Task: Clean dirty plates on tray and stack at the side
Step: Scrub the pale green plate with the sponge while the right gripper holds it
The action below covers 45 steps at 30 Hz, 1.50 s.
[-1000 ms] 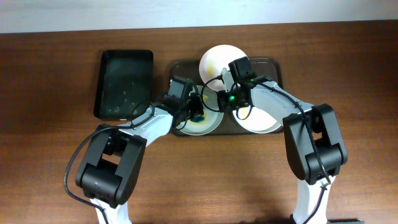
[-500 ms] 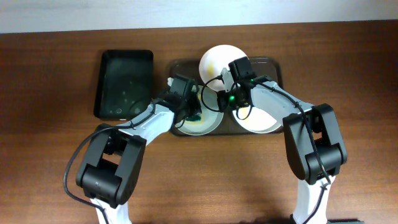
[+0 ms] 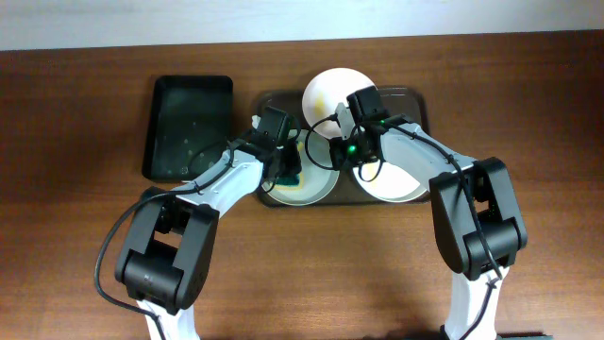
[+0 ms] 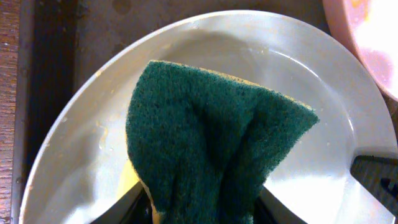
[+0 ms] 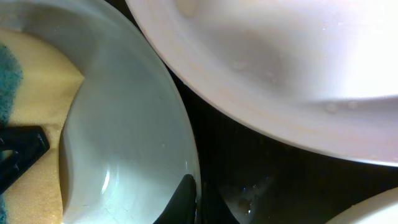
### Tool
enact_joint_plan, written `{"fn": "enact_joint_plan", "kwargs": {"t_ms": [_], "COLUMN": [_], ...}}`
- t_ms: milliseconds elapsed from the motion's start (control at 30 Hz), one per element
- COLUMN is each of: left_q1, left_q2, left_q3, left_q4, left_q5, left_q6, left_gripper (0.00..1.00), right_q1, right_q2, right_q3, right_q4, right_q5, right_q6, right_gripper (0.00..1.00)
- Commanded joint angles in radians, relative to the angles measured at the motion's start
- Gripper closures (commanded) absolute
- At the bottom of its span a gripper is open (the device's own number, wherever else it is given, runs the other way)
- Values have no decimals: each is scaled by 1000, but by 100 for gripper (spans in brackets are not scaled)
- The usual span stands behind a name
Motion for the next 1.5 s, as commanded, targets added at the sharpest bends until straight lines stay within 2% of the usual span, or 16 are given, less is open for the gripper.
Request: {"fn": "enact_joint_plan", "kwargs": {"t_ms": [0,167,233,400,467,600,700,833,1067,1167,1233,1300,1467], "left_q1": [8,8,8,8,8,8,8,8,8,8,8,8,7], "left_q2": [-16,-51,-58,-58,-58,-58,-56,-24,-5,-32,-47,-56,-56], "left_q3": [27,53,53,53,53,53,53,53,60,85,108,129,133], "left_q4": [-8,-24,-30,-48,-49,-52,-67,-108,-164,-163,-163,-157,-77], "left_q5": [8,10,11,11,11,11,11,-16,-329,-369,-357,-283,106], "left_q6": [62,108,111,110,110,110,110,111,111,129,129,129,129], "left_gripper": [57,43,42,59,71,83,100,100,100,100,100,100,100], "right_q1": [6,6,6,6,6,6,6,6,6,6,6,6,6], "right_q2": [32,32,32,32,32,32,32,32,32,32,32,32,32], "right_q3": [5,5,5,5,5,5,5,5,5,5,5,5,5], "right_q4": [-9,-9,-9,-9,-9,-9,-9,-9,-12,-12,-12,-12,-12], "right_q5": [21,21,21,21,21,21,21,21,31,31,31,31,31], "right_q6": [-11,-11,-11,-11,-11,-11,-11,-11,-11,-11,-11,-11,-11], "right_gripper": [96,96,96,96,96,96,96,96,96,96,96,96,96]}}
